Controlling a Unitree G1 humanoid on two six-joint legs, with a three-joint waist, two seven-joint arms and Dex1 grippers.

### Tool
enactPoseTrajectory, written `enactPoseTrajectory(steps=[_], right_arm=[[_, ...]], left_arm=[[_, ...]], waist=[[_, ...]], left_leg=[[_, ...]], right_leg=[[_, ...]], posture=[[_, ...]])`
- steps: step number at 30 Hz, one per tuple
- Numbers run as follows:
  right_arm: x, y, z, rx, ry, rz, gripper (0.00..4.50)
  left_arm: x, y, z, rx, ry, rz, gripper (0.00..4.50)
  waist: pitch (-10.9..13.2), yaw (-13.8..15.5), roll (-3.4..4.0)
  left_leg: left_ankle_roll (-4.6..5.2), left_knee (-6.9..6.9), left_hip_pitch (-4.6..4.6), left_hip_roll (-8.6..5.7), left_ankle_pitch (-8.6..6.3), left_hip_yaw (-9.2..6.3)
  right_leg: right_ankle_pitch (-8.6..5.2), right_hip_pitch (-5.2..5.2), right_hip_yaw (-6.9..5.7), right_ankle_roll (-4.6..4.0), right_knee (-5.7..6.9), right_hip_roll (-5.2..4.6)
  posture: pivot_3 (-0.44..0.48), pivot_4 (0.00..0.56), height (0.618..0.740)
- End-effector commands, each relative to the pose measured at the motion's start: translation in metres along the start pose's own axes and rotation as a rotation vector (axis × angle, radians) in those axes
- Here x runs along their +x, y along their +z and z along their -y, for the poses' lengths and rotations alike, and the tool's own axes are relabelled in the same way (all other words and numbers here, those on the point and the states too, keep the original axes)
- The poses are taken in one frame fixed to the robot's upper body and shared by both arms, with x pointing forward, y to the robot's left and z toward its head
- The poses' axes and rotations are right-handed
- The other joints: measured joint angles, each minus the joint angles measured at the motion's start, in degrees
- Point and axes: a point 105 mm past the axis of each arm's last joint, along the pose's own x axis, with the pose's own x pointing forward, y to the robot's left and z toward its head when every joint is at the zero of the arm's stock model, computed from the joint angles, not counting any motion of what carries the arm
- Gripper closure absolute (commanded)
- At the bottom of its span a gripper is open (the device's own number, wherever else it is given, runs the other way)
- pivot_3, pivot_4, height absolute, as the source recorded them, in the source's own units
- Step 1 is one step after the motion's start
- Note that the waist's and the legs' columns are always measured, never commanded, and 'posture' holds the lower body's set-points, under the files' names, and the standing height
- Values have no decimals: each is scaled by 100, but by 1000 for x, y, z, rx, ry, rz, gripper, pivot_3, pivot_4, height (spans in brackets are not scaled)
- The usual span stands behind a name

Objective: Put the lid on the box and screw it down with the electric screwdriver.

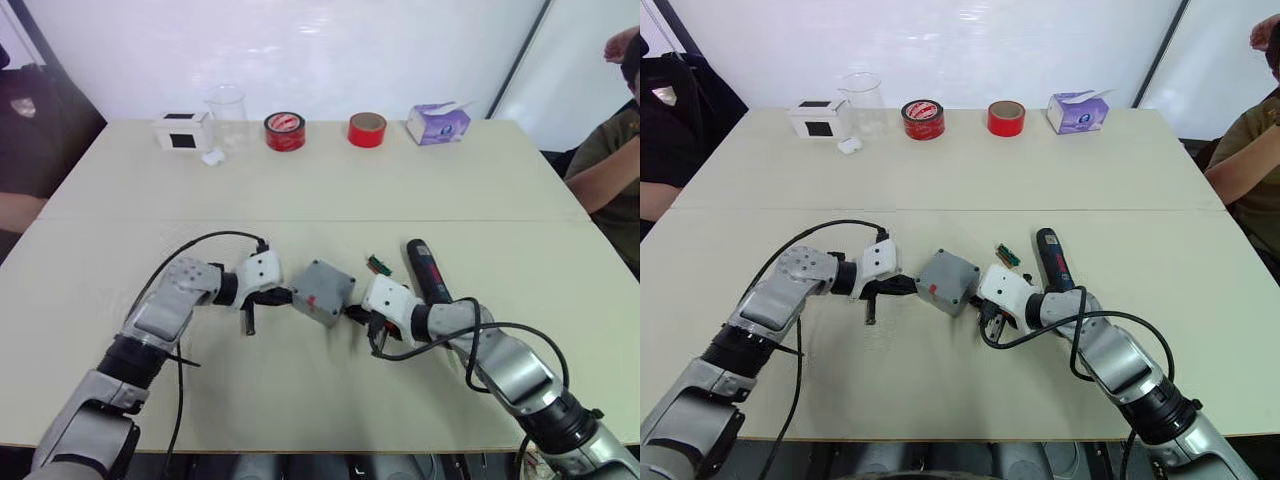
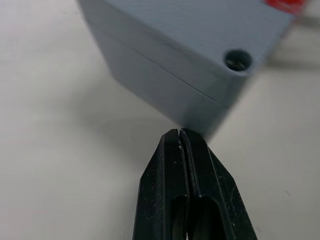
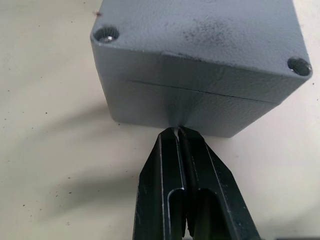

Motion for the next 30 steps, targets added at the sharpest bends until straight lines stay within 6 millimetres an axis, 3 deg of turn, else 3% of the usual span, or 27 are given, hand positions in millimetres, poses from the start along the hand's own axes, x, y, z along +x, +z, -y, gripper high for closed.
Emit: enactPoseTrajectory(steps=[1, 15, 18, 22, 26, 30], right_arm=[[3, 16, -6, -37, 54, 45, 4447], [9, 20, -21, -83, 160, 38, 4447], [3, 15, -12, -90, 126, 19, 4447], [-2, 10, 6, -82, 43, 3, 4447], [-4, 6, 17, -72, -5, -3, 4447], [-2, 4, 19, -75, -7, -12, 4447]], left_arm=[[-1, 8, 16, 14, -82, 37, 4500], [-25, 7, 39, -3, -125, 0, 4500], [-42, 2, 27, -7, -80, -41, 4500], [-49, -2, 7, 3, 1, -64, 4500], [-39, 5, -12, 31, 44, -39, 4500], [-21, 17, -14, 49, -4, 3, 4500]], waist=[[0, 2, 0], [2, -2, 3], [3, 1, 3], [3, 25, 4], [4, 19, 3], [4, 14, 2]], left_leg=[[0, 0, 0, 0, 0, 0], [0, -1, 0, 4, 0, 0], [0, -1, -1, 4, 0, 0], [0, -1, -1, 3, 0, 0], [0, -1, -3, -3, 0, 1], [0, -1, -7, -12, 0, 2]], right_leg=[[0, 0, 1, 0, 0, -1], [0, -1, 1, 0, -1, -3], [0, -2, 0, -1, 0, -2], [-1, -1, -3, -1, -1, -4], [0, 2, -4, 0, -6, -6], [0, -1, -4, 1, -8, -5]], posture=[[0, 150, 739], [0, 150, 739], [0, 150, 739], [0, 150, 739], [0, 150, 739], [0, 150, 739]])
